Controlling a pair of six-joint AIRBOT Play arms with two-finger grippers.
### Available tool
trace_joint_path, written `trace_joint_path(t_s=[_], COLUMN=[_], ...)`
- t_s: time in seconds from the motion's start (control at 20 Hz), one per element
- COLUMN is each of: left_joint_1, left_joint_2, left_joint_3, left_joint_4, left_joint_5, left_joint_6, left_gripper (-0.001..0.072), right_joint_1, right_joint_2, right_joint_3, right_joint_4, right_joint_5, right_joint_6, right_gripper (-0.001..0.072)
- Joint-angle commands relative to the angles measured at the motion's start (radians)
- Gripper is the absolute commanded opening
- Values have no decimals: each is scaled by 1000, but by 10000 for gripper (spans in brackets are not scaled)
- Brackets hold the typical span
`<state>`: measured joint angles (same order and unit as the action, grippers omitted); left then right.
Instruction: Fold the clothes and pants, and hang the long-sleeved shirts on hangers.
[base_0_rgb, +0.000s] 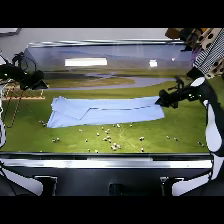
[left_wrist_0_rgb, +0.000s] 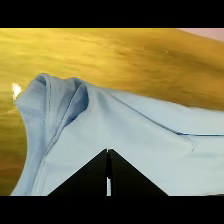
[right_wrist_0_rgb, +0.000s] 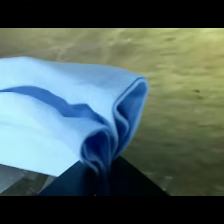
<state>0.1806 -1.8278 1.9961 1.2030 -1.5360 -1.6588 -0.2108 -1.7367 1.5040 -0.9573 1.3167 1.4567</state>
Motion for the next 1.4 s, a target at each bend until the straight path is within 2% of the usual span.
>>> trace_joint_path(t_s=[0.0, 0.1, 0.25, 0.45, 0.55, 0.75, 1.0, 1.15, 1.25, 1.35], left_joint_1=[-61, -135, -265, -465, -562, -705, -780, -810, -830, -832], left_joint_2=[-7, -20, -78, -153, -180, -232, -288, -330, -347, -345], left_joint_3=[-36, -103, -185, -192, -192, -191, -190, -190, -190, -190], left_joint_4=[-10, -37, -202, -370, -412, -520, -547, -654, -665, -665], left_joint_5=[1, 35, 147, 322, 410, 521, 614, 656, 673, 654], left_joint_6=[8, 6, -3, -10, -50, -72, -142, -140, -140, -105], left_gripper=[15, 15, 15, 15, 15, 14, 14, 13, 13, 13], right_joint_1=[1, 1, 1, 2, 1, 1, 1, 2, 1, 2], right_joint_2=[97, 135, 192, 285, 328, 389, 423, 439, 446, 447], right_joint_3=[53, 78, 105, 105, 105, 105, 105, 105, 105, 105], right_joint_4=[-61, -108, -129, -129, -129, -129, -126, -124, -125, -126], right_joint_5=[67, 110, 153, 179, 186, 185, 186, 186, 186, 185], right_joint_6=[72, 115, 177, 244, 271, 334, 363, 363, 363, 363], right_gripper=[30, 30, 30, 30, 30, 30, 30, 30, 30, 30])
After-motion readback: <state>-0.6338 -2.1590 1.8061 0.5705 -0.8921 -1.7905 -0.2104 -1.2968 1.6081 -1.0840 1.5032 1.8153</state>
